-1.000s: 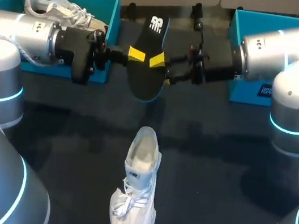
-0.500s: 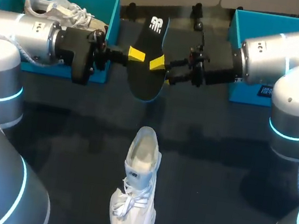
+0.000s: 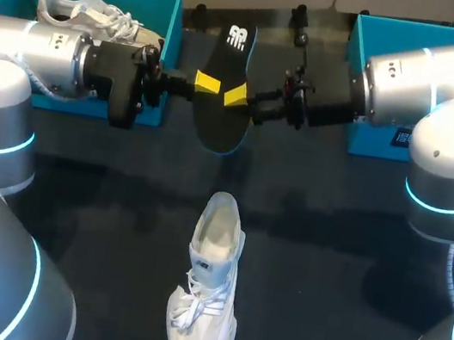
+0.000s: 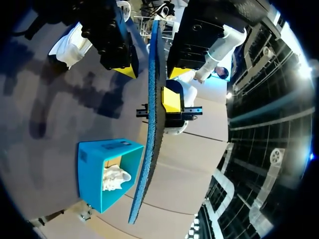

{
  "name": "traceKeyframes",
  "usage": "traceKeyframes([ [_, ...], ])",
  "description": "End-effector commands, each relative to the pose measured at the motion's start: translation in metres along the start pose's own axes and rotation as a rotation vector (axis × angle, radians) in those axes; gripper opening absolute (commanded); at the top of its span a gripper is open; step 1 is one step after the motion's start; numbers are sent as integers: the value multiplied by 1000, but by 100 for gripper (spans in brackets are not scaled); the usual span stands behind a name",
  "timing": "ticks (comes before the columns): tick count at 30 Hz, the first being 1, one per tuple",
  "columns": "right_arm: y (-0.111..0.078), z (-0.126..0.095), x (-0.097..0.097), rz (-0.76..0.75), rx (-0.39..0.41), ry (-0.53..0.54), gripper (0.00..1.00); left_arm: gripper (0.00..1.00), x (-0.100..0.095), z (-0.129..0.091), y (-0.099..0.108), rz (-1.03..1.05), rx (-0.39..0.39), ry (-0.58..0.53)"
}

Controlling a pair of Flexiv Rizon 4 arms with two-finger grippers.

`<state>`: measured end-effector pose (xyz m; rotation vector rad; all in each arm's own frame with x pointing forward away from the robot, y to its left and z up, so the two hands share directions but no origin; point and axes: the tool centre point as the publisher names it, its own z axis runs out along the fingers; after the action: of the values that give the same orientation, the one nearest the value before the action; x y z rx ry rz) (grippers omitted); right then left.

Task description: Take the shoe out of the shoebox, open the shoe tongue, remove and reinsert the insole, then place the shoe into the shoebox

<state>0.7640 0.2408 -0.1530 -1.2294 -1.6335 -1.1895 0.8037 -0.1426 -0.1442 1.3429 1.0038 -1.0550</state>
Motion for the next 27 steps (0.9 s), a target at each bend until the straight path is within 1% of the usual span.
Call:
traceKeyframes([
  [1,1,5,5,-5,2,-7,36,0,0,1,-1,2,-3,0],
  [3,0,5,7,-6,3,-8,34,0,0,1,-1,2,-3,0],
  [5,0,4,7,-3,4,-9,29,0,0,1,-1,2,-3,0],
  [10,-1,4,8,2,1,-9,22,0,0,1,-1,2,-3,0],
  [12,-1,3,7,4,-1,-7,16,0,0,1,-1,2,-3,0],
  [17,-2,2,6,9,-9,2,13,0,0,1,-1,2,-3,0],
  [19,-2,2,5,10,-12,5,11,0,0,1,-1,2,-3,0],
  [24,-2,1,5,10,-16,14,9,0,0,1,-1,2,-3,0],
  [27,-1,1,5,10,-17,16,0,0,0,1,-1,2,-3,0],
])
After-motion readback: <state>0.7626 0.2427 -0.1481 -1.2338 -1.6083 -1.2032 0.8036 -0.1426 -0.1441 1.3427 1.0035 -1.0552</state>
